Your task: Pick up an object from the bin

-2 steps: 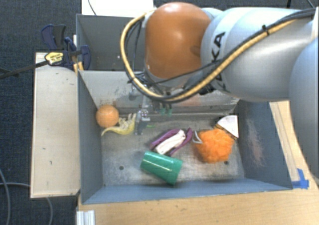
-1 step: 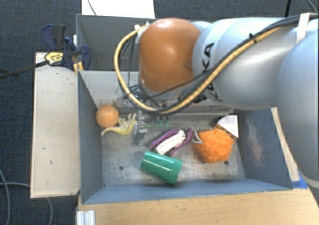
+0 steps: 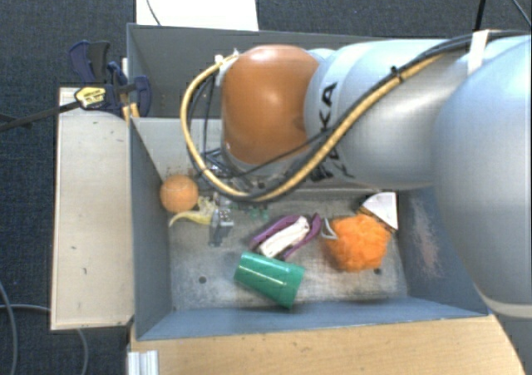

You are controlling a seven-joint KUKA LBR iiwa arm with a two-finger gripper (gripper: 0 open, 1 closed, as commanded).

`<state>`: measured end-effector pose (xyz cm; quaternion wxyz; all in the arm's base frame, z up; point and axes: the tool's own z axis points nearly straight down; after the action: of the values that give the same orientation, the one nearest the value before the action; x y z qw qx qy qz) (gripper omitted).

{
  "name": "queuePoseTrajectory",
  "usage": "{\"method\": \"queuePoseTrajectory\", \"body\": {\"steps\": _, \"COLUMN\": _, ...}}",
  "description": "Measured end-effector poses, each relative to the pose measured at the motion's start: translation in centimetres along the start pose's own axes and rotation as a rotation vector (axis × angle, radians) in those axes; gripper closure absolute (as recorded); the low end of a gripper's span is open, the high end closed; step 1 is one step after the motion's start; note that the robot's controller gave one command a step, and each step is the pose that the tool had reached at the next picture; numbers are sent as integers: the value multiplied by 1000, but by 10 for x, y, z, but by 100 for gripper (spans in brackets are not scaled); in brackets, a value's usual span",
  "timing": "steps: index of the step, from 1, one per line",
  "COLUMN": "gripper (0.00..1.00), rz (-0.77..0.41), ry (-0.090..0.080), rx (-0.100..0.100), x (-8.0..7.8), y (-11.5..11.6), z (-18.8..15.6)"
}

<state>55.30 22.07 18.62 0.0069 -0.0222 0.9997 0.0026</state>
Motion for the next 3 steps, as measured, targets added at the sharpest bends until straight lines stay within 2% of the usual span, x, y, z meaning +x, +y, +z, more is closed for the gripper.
{"method": "queuePoseTrajectory", "body": {"steps": 1, "gripper": 0, "rz": 21, "ry": 8, "rx": 2, "x": -5, "y": -19, "z": 71}}
{"method": "queuePoseTrajectory", "body": {"steps": 2, "gripper": 100, "rz": -5, "ry": 10, "rx": 3, "x": -1, "y": 0, "z": 89}}
{"method": "queuePoseTrajectory", "body": {"steps": 3, "gripper": 100, "rz": -4, "ry": 10, "rx": 3, "x": -1, "y": -1, "z": 89}}
